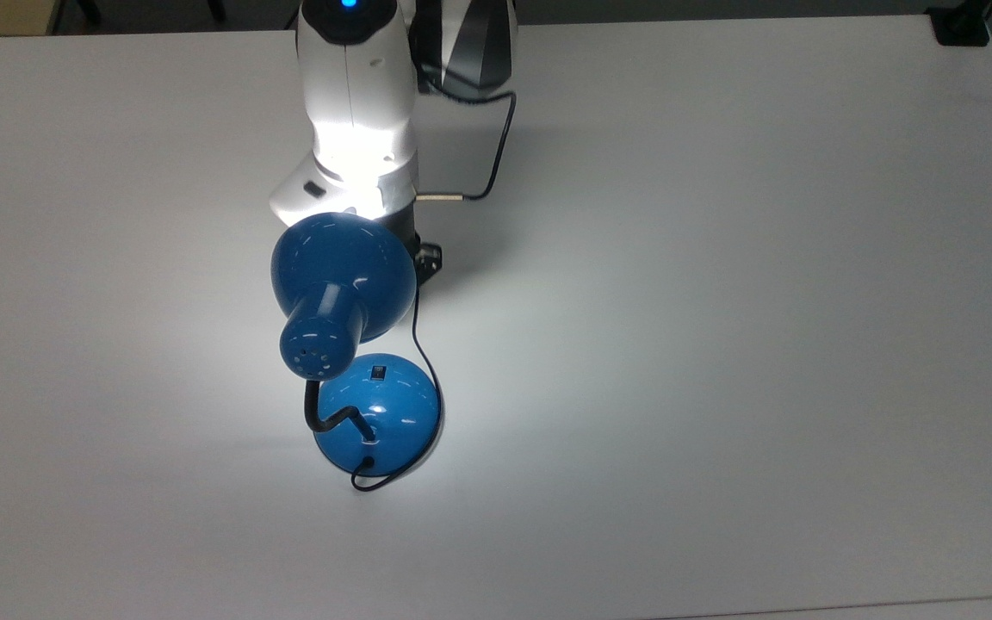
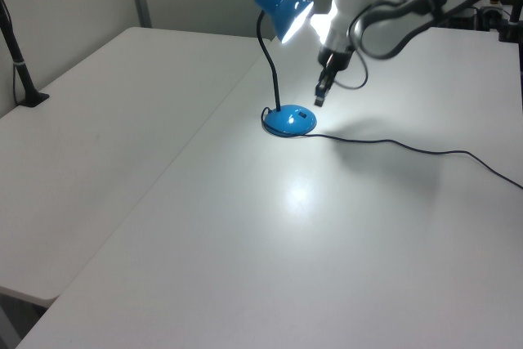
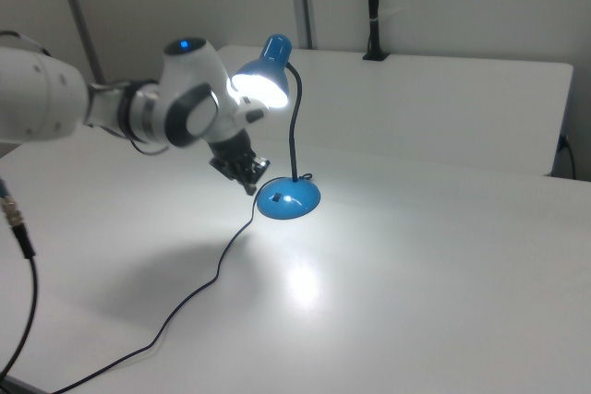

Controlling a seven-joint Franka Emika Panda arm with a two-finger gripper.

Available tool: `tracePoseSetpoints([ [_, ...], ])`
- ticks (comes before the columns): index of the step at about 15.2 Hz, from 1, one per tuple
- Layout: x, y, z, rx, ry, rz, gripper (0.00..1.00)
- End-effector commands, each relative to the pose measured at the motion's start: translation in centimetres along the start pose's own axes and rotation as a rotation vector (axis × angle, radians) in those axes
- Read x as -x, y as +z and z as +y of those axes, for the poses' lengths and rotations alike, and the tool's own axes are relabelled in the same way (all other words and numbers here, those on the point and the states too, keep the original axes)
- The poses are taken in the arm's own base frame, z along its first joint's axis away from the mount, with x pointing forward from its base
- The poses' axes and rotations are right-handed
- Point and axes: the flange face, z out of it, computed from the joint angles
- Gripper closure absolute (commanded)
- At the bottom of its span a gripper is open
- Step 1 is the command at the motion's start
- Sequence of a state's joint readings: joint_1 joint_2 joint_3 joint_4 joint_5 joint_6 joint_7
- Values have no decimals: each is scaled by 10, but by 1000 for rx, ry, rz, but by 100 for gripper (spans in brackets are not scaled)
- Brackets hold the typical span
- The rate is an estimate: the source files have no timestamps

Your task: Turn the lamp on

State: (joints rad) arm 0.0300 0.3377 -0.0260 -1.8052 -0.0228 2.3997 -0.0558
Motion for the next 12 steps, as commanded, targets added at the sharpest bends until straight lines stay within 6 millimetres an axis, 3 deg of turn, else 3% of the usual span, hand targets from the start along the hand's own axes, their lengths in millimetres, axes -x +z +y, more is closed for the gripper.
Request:
tracePoseSetpoints([
  [1, 44, -88, -5, -23, 25, -157, 97],
  [3, 57, -122, -5, -48, 54, -229, 78],
  [4, 62, -141, -6, -57, 67, -255, 51],
  [5, 67, -154, -6, -58, 86, -297, 1],
  [8, 65, -197, 0, -43, 179, -352, 0],
  [12, 55, -213, 19, -30, 226, -318, 0],
])
